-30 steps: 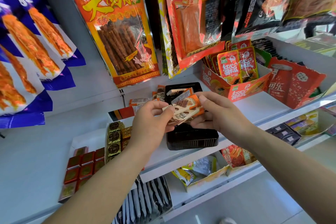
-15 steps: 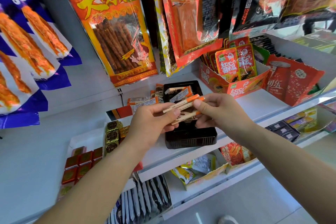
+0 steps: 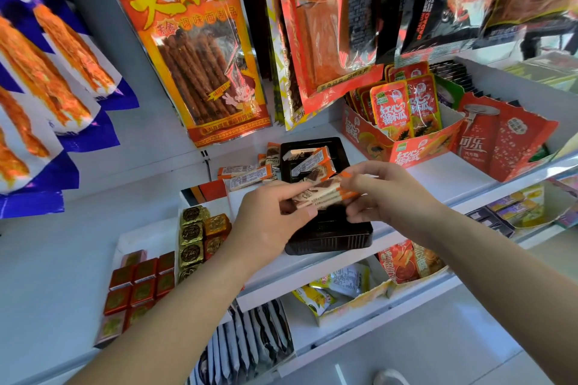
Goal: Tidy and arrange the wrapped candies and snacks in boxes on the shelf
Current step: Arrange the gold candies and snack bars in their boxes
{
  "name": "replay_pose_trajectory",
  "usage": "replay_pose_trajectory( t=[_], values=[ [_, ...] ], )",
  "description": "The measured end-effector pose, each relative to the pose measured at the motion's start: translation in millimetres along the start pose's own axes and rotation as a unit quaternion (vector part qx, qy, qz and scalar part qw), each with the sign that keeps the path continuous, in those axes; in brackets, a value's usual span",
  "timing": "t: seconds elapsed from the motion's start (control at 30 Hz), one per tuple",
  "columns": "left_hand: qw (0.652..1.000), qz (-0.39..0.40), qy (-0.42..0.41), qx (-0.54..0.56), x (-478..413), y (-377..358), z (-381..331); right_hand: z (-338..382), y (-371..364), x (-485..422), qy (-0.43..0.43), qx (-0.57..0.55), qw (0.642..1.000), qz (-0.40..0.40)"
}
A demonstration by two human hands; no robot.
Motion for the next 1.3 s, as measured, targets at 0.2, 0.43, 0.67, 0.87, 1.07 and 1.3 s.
replay_pose_trajectory(
  t=[0.2,0.43,0.67,0.87,1.07,1.3],
  values=[
    [0.991,0.073,-0.018,-0.106,1.4,1.8,3.5,-1.9,9.2,7.1,0.001,0.083,0.996,0.018],
    [0.990,0.075,-0.009,-0.116,0.5,6.9,9.3,6.5,5.6,12.2,0.018,0.135,0.989,0.054],
    [0.985,0.063,-0.006,-0.163,1.1,13.3,6.8,16.1,1.3,17.0,0.074,0.291,0.953,0.045],
    [0.977,0.084,0.024,-0.195,4.3,13.8,4.6,20.9,-1.0,20.7,0.052,0.281,0.958,0.029],
    [0.977,0.072,0.026,-0.200,5.0,8.7,2.5,17.6,2.2,15.4,0.041,0.353,0.934,-0.025],
    [0.982,0.064,0.007,-0.179,9.0,3.7,0.7,15.9,-1.7,15.5,-0.007,0.316,0.949,0.005]
  ],
)
Point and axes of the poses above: each hand's wrist, its own x-axis away from the middle knuckle, its own y-axis out of the back of the hand, z = x × y, the point moved 4 cm from there along -x, towards the middle knuckle, and after that the axes turned 6 degrees about x, right-handed, at the moved point
